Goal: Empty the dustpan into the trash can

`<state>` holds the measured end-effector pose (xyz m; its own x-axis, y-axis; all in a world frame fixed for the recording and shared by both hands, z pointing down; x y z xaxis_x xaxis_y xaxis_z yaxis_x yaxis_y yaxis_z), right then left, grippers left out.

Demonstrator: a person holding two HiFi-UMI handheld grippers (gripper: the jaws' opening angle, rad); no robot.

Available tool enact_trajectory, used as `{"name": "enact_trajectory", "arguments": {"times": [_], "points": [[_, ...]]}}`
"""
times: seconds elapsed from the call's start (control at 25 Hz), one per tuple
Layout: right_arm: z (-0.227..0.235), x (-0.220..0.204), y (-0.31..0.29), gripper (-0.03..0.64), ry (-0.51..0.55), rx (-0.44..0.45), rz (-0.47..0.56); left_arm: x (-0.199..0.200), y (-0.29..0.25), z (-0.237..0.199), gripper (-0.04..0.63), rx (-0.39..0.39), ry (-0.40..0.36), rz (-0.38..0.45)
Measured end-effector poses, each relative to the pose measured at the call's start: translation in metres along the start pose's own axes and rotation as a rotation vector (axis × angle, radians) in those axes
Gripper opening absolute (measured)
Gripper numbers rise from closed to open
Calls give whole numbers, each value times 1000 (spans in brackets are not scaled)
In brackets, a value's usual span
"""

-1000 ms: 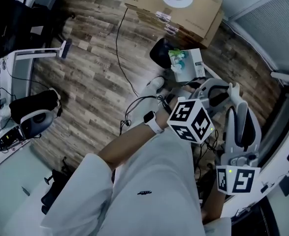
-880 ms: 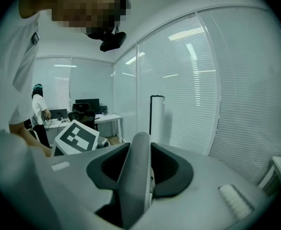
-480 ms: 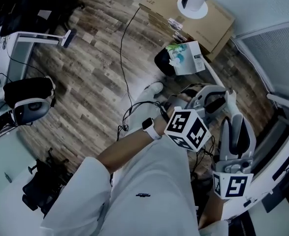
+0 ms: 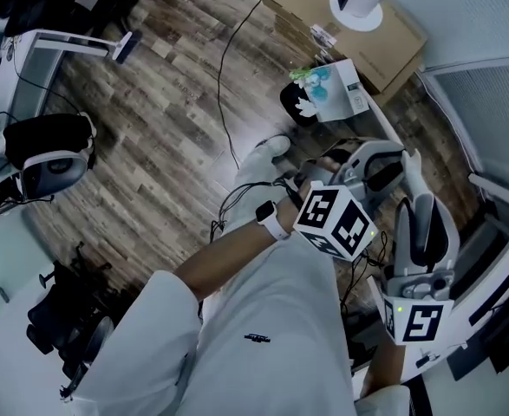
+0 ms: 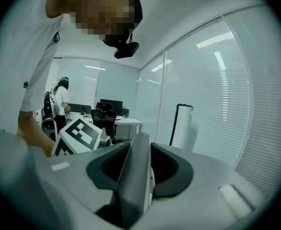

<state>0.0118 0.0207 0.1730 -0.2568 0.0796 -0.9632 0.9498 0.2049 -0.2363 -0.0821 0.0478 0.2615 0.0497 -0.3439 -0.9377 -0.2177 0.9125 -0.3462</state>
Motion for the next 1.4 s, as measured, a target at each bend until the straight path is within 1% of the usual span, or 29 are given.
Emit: {"name": "enact_trajectory", "arguments": {"times": [0.28,0.44,0.64,1.08,1.2,1.4], "points": [[-12,4,-9,141,74,44,-9,-7,9,-5,89,30,26,26],[-16,11,-14,141,100,52,-11,-5,14,-10,89,48,40,66],[-16,12,-12,141,119,55,-21,-3,15,-9,89,46,48,73],[-12,15,-10,141,74,14,-31,-2,11,-6,89,16,47,82],[-9,14,-10,141,52,-15,-29,-2,6,-4,89,1,43,76],[-2,12,-2,143,43,-69,-40,3,-1,-1,89,-35,34,69]]}}
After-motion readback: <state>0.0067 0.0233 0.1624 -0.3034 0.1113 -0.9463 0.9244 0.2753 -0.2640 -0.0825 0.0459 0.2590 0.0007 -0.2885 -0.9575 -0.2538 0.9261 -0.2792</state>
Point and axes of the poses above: the fingertips, and each gripper's own axes: y backward along the fingers, z to its right, x out of its top, the point moved 7 cm from there along y, backward along the fingers, and after that the axes turned 11 degrees about -x, right-handed, at the moved point
